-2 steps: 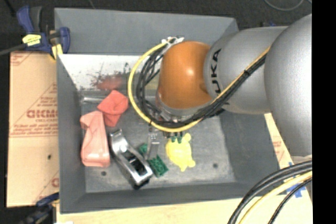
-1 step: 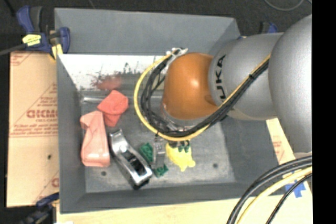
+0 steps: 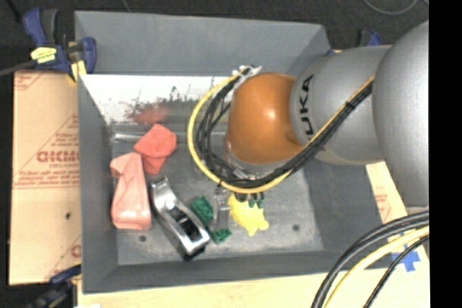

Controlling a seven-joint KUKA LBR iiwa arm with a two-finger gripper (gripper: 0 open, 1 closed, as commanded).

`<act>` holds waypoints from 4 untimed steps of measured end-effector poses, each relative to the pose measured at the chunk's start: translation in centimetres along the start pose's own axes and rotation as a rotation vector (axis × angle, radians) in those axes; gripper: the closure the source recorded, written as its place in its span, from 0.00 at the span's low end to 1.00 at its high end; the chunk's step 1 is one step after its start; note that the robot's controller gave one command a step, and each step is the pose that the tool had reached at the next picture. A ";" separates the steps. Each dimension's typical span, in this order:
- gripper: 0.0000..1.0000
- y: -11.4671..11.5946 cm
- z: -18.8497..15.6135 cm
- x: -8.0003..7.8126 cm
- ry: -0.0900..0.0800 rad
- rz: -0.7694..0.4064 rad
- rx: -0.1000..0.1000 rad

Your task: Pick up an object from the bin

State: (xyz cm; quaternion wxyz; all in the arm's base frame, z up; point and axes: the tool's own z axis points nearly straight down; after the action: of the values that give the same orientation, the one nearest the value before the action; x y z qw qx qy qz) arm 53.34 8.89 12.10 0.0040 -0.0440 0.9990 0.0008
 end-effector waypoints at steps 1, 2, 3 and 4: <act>0.00 -1.2 4.0 0.4 0.004 0.028 -0.002; 0.00 -2.1 5.4 0.2 0.008 0.025 -0.002; 0.00 -2.5 3.7 0.2 -0.001 0.035 -0.002; 1.00 -2.3 4.6 0.2 0.006 0.064 -0.004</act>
Offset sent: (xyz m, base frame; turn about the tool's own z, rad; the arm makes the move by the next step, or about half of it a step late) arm 0.0048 -0.0299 -0.0435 0.0122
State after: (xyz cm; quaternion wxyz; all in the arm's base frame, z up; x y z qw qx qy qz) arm 53.33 6.59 7.51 0.0011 -0.0122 0.9999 0.0029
